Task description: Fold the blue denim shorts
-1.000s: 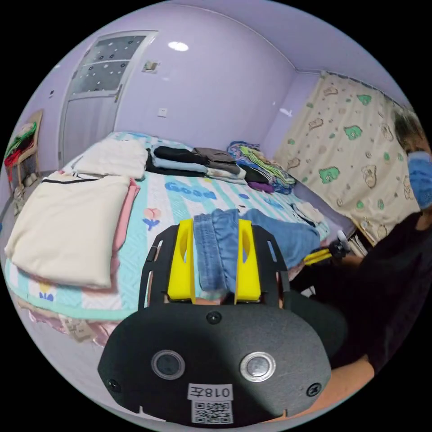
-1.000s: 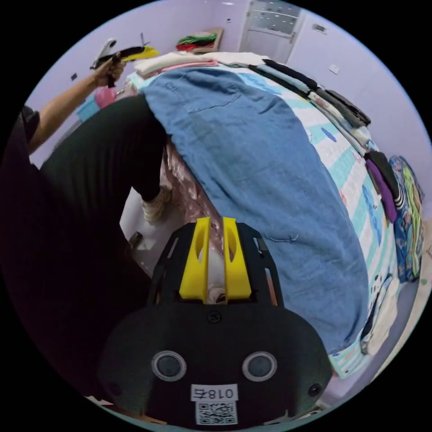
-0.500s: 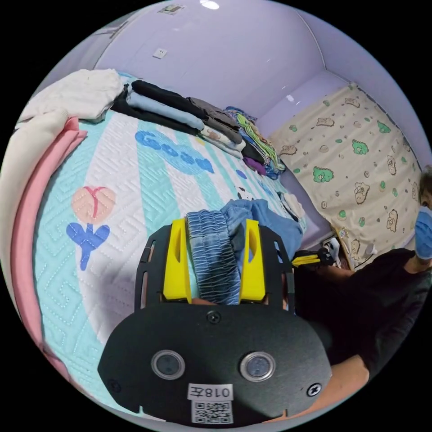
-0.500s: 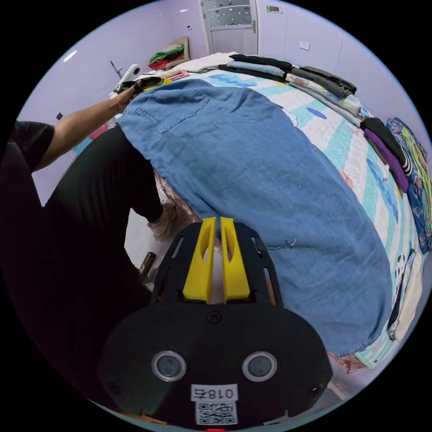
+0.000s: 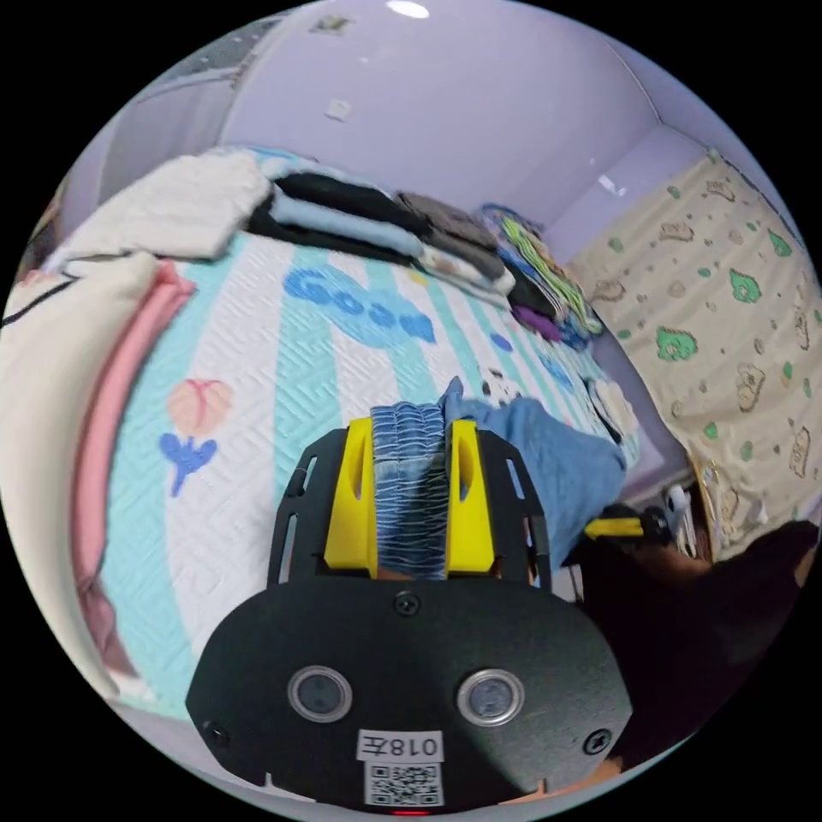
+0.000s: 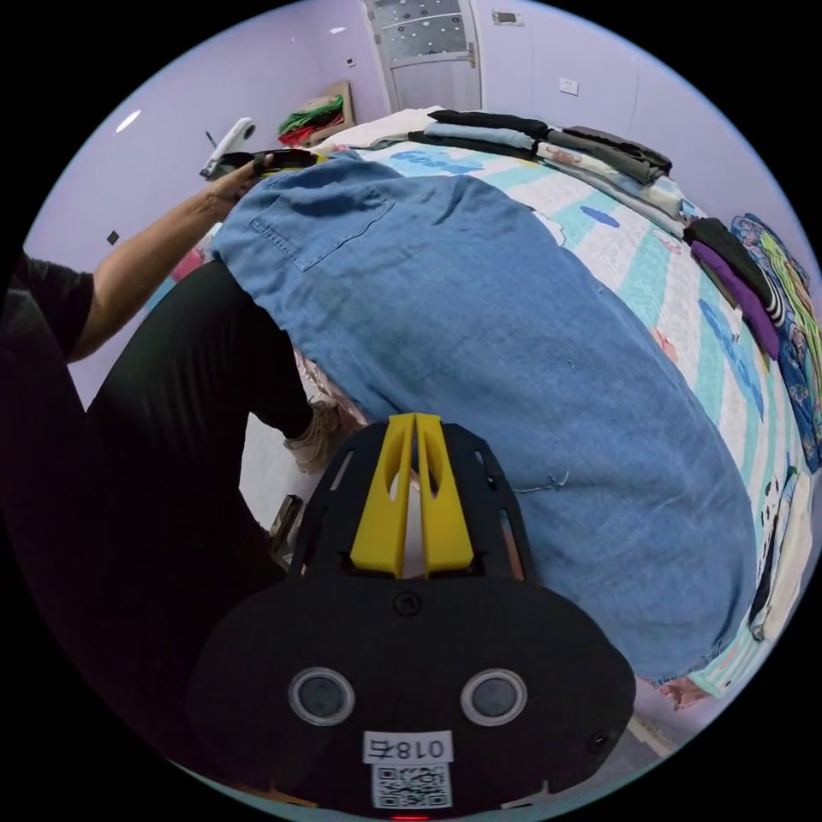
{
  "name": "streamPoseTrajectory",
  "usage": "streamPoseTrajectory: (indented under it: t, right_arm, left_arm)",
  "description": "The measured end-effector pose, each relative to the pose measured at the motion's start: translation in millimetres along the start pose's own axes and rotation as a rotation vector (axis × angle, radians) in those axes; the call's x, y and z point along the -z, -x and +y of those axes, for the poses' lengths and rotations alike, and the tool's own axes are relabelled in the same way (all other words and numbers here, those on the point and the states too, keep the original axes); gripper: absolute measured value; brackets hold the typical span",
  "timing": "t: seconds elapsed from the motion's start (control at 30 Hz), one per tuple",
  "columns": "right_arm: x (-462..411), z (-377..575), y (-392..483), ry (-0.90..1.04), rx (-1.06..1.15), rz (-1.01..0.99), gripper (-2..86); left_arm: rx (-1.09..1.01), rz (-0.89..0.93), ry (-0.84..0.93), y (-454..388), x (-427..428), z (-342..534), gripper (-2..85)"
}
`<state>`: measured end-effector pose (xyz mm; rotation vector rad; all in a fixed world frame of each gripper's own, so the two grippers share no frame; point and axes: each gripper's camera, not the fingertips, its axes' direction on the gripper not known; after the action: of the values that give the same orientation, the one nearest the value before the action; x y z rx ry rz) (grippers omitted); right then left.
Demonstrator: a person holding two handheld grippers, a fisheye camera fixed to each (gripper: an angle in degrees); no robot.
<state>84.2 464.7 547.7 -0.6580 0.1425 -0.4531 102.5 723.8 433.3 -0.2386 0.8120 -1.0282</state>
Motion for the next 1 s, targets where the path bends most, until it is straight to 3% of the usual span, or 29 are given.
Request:
streamPoseTrajectory:
  t: [0.1, 0.17, 0.33, 0.43, 0.6, 0.8, 0.87, 1.0]
  right_arm:
    - [16, 12, -14, -0.021, -0.04, -0.006, -0.3]
    - [24, 19, -23, -0.036, -0.071, -0.023, -0.2]
    - [46, 35, -39, -0.07, -0.113, -0.063, 0.1]
    - [70, 52, -45, -0.094, -0.116, -0.05, 0.4]
    - [115, 98, -76, -0.185, -0.242, -0.068, 1.1]
    - [168, 150, -119, -0.331, -0.426, -0.039, 2.9]
    - [190, 172, -134, -0.376, -0.509, 0.016, 3.9]
    - [235, 247, -182, -0.478, -0.831, 0.122, 5.8]
  left_arm:
    - [0.049, -0.144, -0.075, -12, 36, -17, 10.9]
    - [0.053, -0.235, 0.0, -13, 28, -35, 9.4]
    - [0.138, -0.238, 0.141, 3, -31, -48, 11.1]
    - [0.2, -0.134, 0.095, 0, -20, -53, 13.7]
    - [0.227, -0.24, -0.112, -34, 44, -49, 15.5]
    - [-0.181, -0.098, 0.033, -175, -3, -99, 13.8]
    - [-0.316, 0.055, 0.101, -241, -47, -107, 13.5]
    - [-0.375, 0.221, 0.183, -313, -117, -100, 12.6]
